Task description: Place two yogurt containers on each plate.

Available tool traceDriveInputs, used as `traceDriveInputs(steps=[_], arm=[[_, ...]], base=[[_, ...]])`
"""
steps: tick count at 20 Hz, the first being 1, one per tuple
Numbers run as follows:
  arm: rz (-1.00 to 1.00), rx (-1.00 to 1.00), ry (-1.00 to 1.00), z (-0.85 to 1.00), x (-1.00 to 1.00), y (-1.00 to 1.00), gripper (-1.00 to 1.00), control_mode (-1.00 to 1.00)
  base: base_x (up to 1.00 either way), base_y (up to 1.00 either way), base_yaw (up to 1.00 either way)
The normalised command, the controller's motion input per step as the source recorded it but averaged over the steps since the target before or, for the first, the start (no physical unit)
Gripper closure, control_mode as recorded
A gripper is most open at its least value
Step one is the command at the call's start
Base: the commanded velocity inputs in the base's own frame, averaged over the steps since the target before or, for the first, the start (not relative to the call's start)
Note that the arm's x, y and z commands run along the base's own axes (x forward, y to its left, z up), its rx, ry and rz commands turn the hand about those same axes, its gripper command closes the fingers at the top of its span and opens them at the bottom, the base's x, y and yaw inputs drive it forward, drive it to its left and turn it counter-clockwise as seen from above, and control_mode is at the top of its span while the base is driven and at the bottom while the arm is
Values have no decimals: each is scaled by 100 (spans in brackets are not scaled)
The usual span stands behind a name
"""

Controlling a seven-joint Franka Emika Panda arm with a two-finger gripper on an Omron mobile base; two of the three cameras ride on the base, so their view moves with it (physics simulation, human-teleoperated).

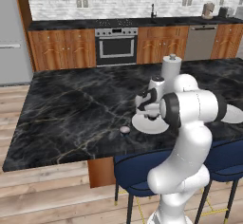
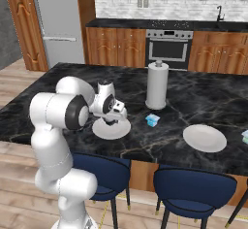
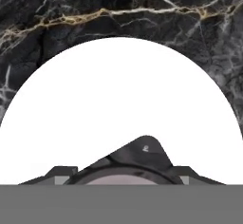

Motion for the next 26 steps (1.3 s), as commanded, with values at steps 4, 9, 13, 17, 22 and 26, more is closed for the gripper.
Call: traceDriveInputs(steps=[4, 9, 13, 17, 22, 26], arm=[[0, 0, 0, -39, 42, 0, 100, -100], [0, 0, 0, -31, 42, 0, 100, -100], [0, 0, 0, -28, 34, 0, 100, -100], [0, 0, 0, -21, 24, 0, -100, -100], [0, 0, 0, 2, 0, 0, -100, -100], [0, 0, -1, 11, -7, 0, -100, -100]], base=[[0, 0, 0], [0, 0, 0], [0, 0, 0], [0, 0, 0], [0, 0, 0], [0, 0, 0]])
